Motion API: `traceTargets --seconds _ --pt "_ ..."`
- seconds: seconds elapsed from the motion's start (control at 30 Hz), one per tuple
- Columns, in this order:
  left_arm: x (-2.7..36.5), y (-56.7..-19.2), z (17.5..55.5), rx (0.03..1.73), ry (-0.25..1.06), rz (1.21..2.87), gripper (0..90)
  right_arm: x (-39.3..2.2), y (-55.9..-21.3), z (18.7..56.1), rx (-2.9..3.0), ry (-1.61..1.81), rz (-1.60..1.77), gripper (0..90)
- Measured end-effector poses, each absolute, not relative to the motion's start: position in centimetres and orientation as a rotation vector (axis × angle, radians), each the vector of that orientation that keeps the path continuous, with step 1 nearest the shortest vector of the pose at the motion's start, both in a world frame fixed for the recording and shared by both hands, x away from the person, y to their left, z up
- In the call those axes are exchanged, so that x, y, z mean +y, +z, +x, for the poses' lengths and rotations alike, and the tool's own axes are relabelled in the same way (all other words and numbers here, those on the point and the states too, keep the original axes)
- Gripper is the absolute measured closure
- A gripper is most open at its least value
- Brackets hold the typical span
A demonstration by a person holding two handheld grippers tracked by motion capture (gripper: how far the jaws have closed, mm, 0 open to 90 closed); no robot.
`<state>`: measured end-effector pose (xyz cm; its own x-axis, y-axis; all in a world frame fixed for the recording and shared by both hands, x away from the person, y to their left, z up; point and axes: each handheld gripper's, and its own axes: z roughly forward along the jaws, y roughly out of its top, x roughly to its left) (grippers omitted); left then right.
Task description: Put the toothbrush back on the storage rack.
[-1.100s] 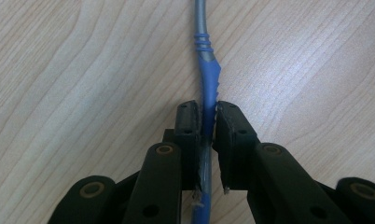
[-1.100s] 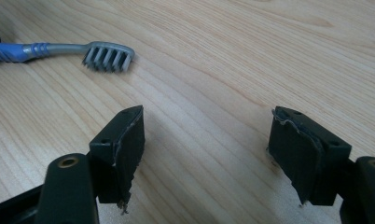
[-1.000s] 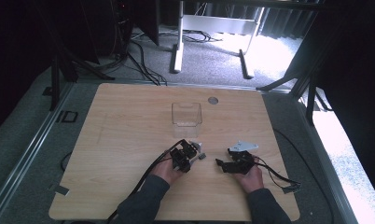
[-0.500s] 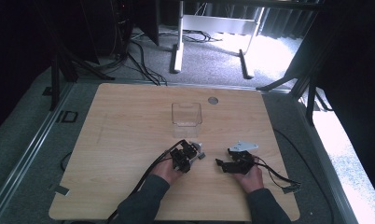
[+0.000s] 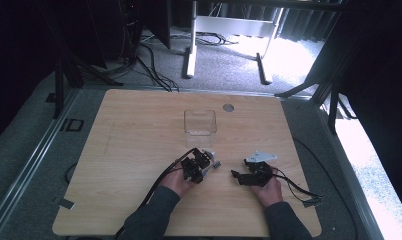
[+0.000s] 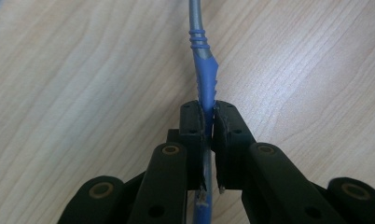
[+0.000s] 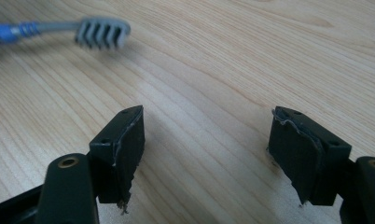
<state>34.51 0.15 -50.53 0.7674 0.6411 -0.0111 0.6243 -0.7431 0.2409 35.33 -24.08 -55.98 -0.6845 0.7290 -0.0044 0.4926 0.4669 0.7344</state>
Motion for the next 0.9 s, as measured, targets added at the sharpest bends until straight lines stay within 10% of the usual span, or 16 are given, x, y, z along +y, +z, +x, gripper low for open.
traceTargets --seconds 0.9 --pt "2.8 -47.9 35.2 1.011 0.116 2.495 82.8 -24.1 -56.0 35.3 2.402 1.049 1.036 26.6"
